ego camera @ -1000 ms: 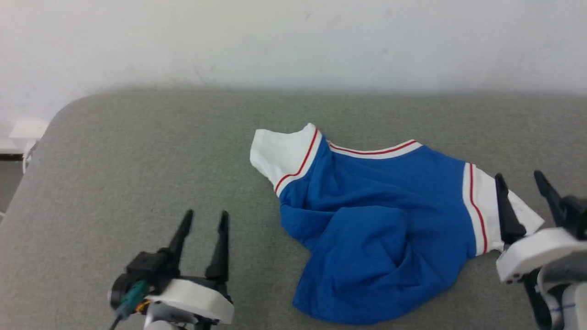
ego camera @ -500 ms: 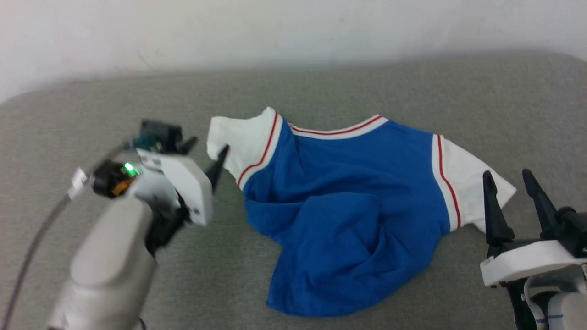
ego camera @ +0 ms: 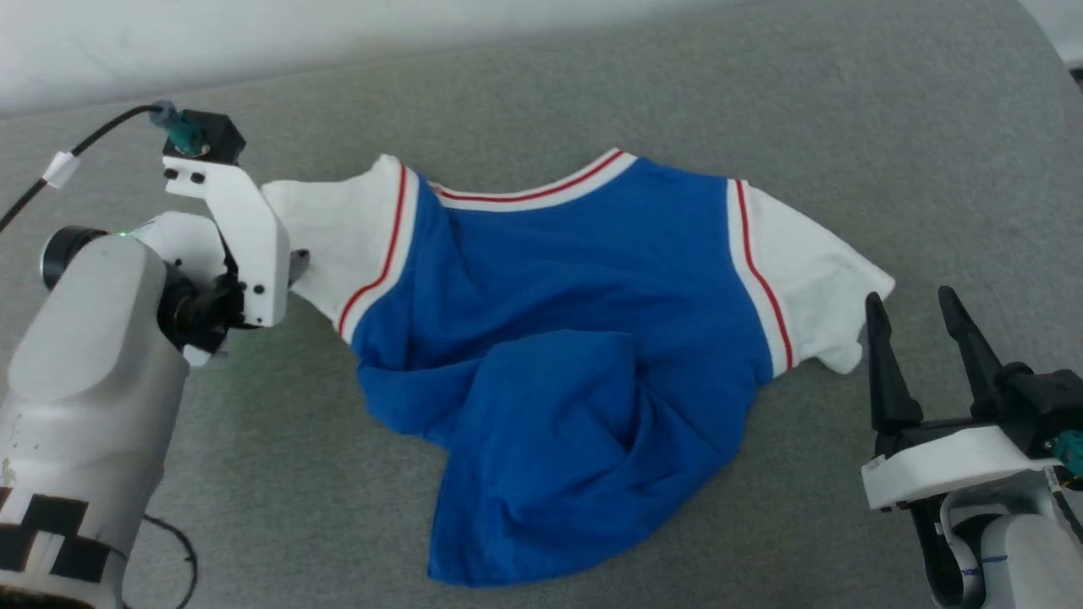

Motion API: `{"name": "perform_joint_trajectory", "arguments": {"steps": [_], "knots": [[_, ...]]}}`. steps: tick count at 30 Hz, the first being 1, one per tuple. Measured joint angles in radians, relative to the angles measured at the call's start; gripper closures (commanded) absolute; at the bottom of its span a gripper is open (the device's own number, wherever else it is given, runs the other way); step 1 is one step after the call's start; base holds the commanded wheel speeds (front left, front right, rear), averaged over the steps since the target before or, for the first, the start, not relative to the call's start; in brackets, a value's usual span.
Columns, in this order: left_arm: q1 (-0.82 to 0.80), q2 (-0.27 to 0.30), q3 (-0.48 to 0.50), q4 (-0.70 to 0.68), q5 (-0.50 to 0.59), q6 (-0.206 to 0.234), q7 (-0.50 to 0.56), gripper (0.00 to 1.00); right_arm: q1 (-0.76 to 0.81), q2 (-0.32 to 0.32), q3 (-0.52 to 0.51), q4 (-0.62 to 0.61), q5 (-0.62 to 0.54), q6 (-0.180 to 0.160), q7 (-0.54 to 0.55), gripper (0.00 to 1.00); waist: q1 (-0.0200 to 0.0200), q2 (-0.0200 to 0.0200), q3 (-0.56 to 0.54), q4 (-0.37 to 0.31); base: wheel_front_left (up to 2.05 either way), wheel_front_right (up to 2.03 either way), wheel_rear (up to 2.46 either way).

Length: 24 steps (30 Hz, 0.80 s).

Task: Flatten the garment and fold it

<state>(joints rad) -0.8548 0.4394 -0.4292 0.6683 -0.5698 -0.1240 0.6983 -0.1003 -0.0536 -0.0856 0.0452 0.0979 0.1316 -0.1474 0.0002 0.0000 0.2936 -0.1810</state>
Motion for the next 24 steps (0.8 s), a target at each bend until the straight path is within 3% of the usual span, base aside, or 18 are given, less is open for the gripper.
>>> {"name": "perform_joint_trajectory", "arguments": {"steps": [8, 9, 11, 14, 19, 24], "knots": [[-0.04, 0.031, -0.037, 0.048, -0.004, 0.0, 0.103, 0.0, -0.022, 0.0, -0.002, 0.042, 0.009, 0.0, -0.035, 0.0, -0.0003, 0.0, 0.054, -0.052, 0.0, 0.0, 0.0], [-0.041, 0.034, -0.037, 0.048, -0.012, 0.0, 0.109, 0.1, -0.022, 0.0, -0.005, 0.046, 0.009, 0.0, -0.039, 0.0, -0.0003, 0.0, 0.058, -0.054, 0.0, 0.0, 0.0], [-0.041, 0.035, -0.042, 0.042, -0.036, 0.0, 0.117, 1.0, -0.022, 0.0, -0.013, 0.054, 0.009, 0.0, -0.041, 0.0, -0.0003, 0.0, 0.06, -0.052, 0.0, 0.0, 0.0], [-0.022, 0.035, -0.038, 0.022, -0.077, 0.0, 0.089, 1.0, -0.022, 0.0, -0.016, 0.064, 0.01, 0.0, -0.045, 0.0, -0.0002, 0.0, 0.056, -0.04, 0.0, 0.0, 0.0], [0.069, 0.028, -0.006, -0.024, -0.106, 0.004, -0.054, 1.0, -0.02, 0.0, -0.032, 0.067, 0.006, 0.0, -0.042, 0.0, -0.0002, 0.0, 0.027, -0.008, 0.0, 0.0, 0.0], [0.21, 0.047, 0.046, -0.09, -0.111, 0.072, -0.196, 1.0, -0.002, 0.0, -0.04, 0.066, -0.002, 0.0, -0.02, 0.0, -0.0002, 0.0, -0.021, 0.038, 0.0, 0.0, 0.0]]}}
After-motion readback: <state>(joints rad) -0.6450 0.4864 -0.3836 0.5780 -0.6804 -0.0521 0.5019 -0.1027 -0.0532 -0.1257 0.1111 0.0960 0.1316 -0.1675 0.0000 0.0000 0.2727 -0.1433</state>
